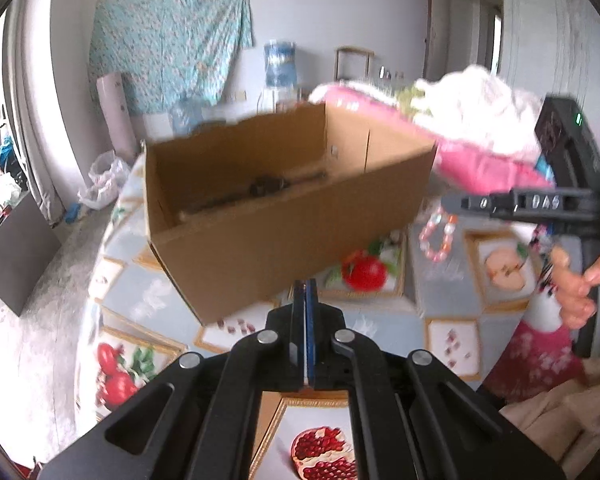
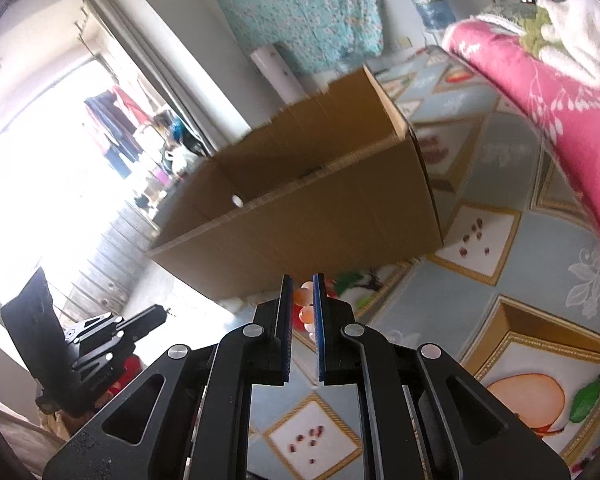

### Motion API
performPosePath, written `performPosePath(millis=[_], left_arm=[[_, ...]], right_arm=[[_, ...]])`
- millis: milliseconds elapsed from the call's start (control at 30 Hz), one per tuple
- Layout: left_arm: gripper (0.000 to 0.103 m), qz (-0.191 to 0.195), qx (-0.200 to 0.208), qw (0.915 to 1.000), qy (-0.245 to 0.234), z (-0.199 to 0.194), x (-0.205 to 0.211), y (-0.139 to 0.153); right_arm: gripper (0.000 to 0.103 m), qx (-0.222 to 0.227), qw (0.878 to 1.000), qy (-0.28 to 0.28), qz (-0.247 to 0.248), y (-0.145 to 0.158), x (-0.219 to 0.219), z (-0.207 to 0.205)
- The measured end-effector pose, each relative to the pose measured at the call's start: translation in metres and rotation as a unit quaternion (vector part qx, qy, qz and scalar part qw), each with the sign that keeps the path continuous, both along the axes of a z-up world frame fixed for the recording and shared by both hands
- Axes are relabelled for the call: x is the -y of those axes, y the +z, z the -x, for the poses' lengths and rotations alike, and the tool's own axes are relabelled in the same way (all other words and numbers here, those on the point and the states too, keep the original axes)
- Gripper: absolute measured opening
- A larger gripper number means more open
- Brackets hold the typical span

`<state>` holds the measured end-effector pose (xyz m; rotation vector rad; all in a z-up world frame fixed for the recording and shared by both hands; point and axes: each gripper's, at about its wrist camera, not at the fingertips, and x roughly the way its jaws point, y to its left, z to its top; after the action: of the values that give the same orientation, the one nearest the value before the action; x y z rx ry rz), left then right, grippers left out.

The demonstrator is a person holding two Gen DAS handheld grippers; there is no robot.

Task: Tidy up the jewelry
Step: 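Lift the pink-orange bead bracelet with the right gripper toward the box, then open the right gripper over the box to drop the bracelet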

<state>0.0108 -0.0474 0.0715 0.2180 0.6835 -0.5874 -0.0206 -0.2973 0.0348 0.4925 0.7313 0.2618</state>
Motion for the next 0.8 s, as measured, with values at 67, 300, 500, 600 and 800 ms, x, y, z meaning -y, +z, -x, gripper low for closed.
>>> performPosePath(millis=[67,300,500,600,800], left_arm=[[0.000,0.017,0.012,0.9998,-0.002,0.000,-0.002,0.017],[0.000,0.071,0.055,0.9959,-0.010,-0.016,-0.008,0.069],[0.000,0.084,0.053,0.9949,-0.014,-0.055,0.000,0.078],[0.000,0.082,0.028,0.9962,-0.011,-0.080,0.007,0.070],[0.000,0.060,-0.056,0.9966,0.002,-0.125,0.013,0.035]], right_arm=[[0.008,0.020,1.000,0.004,-0.006,0.015,0.001,0.003],[0.008,0.087,0.996,0.020,-0.013,0.066,0.001,-0.006],[0.008,0.114,0.993,0.023,-0.004,0.085,0.003,-0.034],[0.008,0.110,0.994,0.025,-0.007,0.084,0.006,-0.051],[0.008,0.082,0.996,0.029,-0.012,0.068,0.012,-0.081]])
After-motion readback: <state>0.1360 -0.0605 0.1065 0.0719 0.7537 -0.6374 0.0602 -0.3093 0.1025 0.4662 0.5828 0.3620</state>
